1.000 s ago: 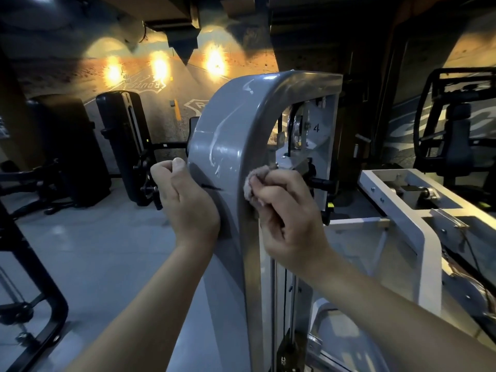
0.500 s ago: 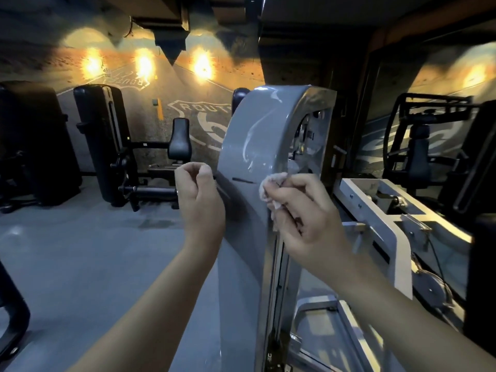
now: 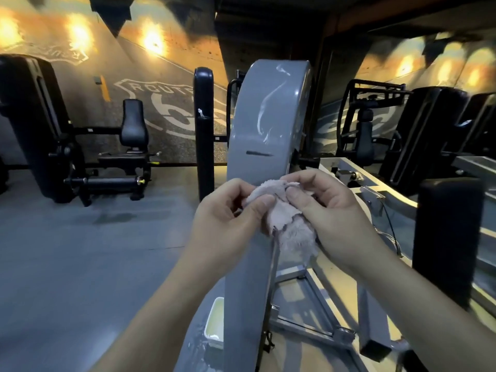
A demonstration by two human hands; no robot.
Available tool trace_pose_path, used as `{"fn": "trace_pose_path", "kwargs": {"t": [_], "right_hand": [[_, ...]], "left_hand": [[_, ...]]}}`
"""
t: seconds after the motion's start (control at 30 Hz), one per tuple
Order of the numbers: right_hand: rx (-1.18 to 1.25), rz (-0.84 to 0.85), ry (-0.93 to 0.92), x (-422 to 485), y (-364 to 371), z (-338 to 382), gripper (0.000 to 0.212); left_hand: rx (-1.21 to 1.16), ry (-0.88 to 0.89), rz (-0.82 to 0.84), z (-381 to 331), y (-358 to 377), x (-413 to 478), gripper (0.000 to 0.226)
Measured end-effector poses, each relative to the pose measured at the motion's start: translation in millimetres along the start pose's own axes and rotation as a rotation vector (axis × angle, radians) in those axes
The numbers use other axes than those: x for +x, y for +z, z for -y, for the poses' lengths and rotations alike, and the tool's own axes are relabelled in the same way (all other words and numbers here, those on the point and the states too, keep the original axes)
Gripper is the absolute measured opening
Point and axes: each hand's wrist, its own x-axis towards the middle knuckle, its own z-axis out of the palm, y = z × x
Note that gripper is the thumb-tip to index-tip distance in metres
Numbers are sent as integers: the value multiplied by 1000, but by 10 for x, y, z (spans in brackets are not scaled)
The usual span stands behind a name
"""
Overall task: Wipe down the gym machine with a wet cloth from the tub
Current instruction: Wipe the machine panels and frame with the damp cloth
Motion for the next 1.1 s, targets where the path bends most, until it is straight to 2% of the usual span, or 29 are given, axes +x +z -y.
{"fn": "trace_pose_path", "kwargs": {"t": [0.07, 0.17, 0.3, 0.4, 0.5, 0.57, 0.6, 0.67, 0.73, 0.77, 0.87, 0.97, 1.1], "right_hand": [[77, 11, 56, -29, 32, -22, 13], [126, 84, 84, -79, 69, -19, 33], [-95, 62, 13, -130, 145, 12, 44], [-364, -60, -146, -86, 152, 43, 44], [-651, -196, -431, 81, 149, 126, 39], [-864, -219, -605, 207, 151, 126, 30], [-942, -221, -637, 262, 155, 100, 26], [-974, -227, -588, 359, 146, 39, 30], [-895, -225, -475, 410, 142, 9, 47], [-941, -213, -507, 419, 150, 15, 46], [-1140, -198, -692, 493, 180, 81, 25], [-1229, -293, -721, 735, 195, 215, 29], [-1247, -238, -724, 656, 122, 145, 32]], "left_hand": [[34, -23, -29, 35, -46, 23, 29], [20, -72, -72, 64, -97, 56, 41], [-19, -114, -103, 77, -129, 111, 51], [-118, -99, -60, 59, -138, 163, 40], [-83, 54, -46, 27, -126, 290, 28], [94, 208, -129, 16, -106, 408, 26], [211, 293, -174, 16, -96, 460, 21], [365, 425, -225, 58, -76, 519, 9], [445, 514, -244, 154, -50, 513, 10], [470, 553, -250, 199, -31, 487, 17], [522, 631, -248, 256, 14, 496, 25], [547, 670, -307, 166, -33, 747, 19], [558, 682, -300, 146, -72, 832, 13]]}}
